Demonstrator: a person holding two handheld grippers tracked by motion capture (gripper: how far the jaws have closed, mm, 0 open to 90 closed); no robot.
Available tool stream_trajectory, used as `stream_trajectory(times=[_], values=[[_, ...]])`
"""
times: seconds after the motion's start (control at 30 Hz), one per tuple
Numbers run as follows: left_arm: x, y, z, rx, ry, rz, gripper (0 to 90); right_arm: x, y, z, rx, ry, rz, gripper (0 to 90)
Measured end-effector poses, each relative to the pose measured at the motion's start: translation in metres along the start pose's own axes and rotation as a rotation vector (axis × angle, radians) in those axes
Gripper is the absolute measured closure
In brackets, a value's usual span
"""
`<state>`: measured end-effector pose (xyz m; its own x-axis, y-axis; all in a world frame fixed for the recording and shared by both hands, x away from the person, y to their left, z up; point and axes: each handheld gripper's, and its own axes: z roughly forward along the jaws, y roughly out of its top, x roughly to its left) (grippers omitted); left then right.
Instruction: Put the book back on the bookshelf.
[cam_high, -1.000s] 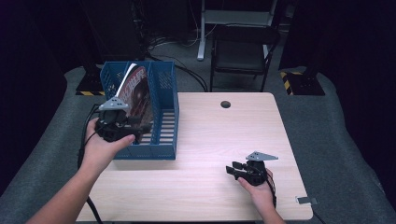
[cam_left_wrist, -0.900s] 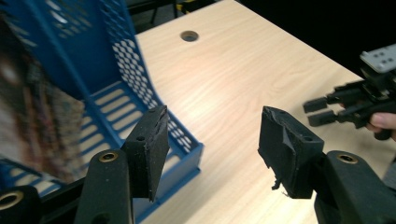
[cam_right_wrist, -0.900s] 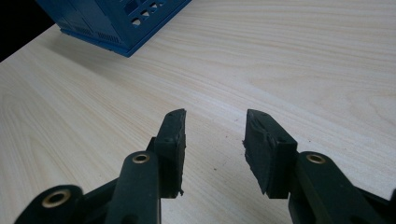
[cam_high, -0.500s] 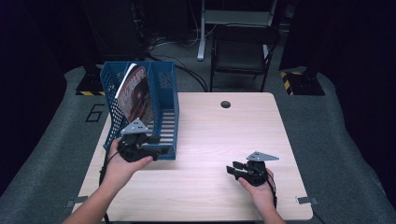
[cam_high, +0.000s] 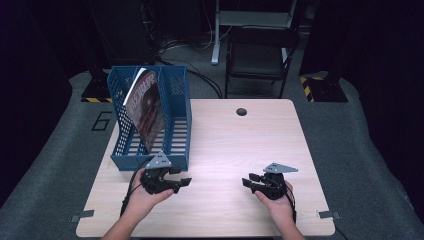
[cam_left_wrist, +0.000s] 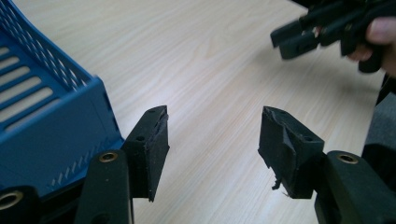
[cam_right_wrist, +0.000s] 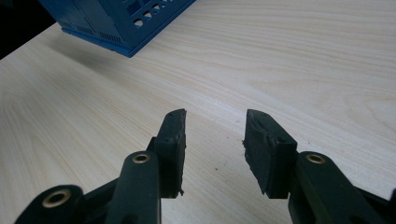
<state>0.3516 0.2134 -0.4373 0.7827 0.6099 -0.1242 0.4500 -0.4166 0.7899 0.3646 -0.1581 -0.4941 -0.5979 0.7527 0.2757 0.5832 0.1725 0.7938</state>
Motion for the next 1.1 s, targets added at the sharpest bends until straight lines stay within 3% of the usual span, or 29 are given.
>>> stream_trajectory(times=[0.07,0.13,0.2,0.53,0.67,0.7,0.73,0.93,1.1], values=[[0.001,-0.010,0.005,0.017,-0.010,0.009,42.6,-0.001,0.000,0.000,0.002,0.002,-0.006,58.6],[0.001,-0.020,0.010,0.015,-0.037,-0.012,43.1,-0.001,-0.001,0.001,0.005,0.000,-0.009,58.6],[0.001,-0.027,0.015,0.018,-0.034,-0.012,43.4,0.000,-0.001,0.001,0.005,0.003,-0.009,58.6],[0.005,-0.044,0.030,0.058,-0.048,-0.001,43.4,0.002,-0.001,0.003,0.010,0.007,-0.013,58.7],[0.009,-0.047,0.034,0.071,-0.052,-0.003,43.9,0.003,-0.001,0.003,0.018,0.012,-0.008,58.7],[0.009,-0.048,0.035,0.067,-0.062,-0.024,43.9,0.002,-0.001,0.003,0.016,0.011,-0.009,58.6],[0.010,-0.049,0.036,0.068,-0.056,-0.005,43.9,0.002,-0.001,0.003,0.018,0.013,-0.007,58.7],[0.009,-0.051,0.040,0.095,-0.049,-0.017,43.7,0.001,-0.002,0.004,0.018,0.015,-0.010,58.6],[0.005,-0.050,0.042,0.114,-0.050,0.009,43.7,0.001,-0.002,0.006,0.023,0.022,-0.018,58.6]])
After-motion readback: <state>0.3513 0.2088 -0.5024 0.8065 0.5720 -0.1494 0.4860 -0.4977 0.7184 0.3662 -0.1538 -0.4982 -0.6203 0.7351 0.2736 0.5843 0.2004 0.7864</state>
